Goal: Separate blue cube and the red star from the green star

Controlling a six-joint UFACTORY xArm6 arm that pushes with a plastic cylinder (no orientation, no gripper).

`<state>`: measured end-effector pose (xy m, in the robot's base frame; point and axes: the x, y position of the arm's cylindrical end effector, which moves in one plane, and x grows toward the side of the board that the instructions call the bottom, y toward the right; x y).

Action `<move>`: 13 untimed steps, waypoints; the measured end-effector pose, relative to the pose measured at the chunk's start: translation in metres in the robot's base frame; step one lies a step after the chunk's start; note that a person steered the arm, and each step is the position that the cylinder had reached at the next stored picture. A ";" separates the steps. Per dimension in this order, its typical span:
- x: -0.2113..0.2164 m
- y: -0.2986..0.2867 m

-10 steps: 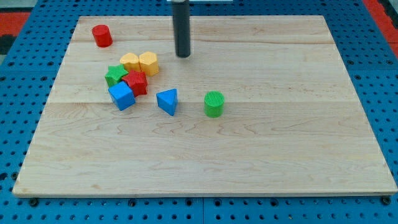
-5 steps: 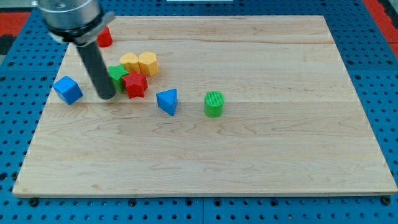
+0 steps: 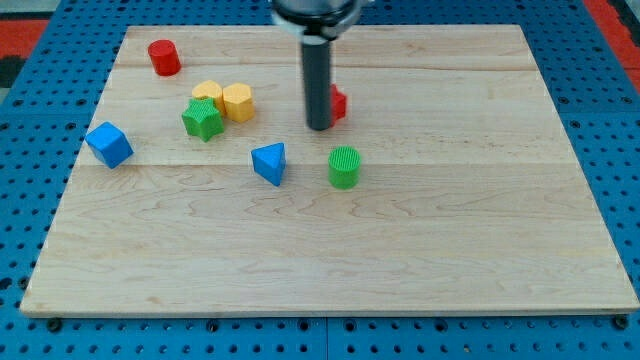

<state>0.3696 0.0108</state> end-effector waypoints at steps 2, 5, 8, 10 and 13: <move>-0.038 0.011; -0.087 -0.011; -0.045 -0.069; -0.082 -0.112; -0.076 -0.035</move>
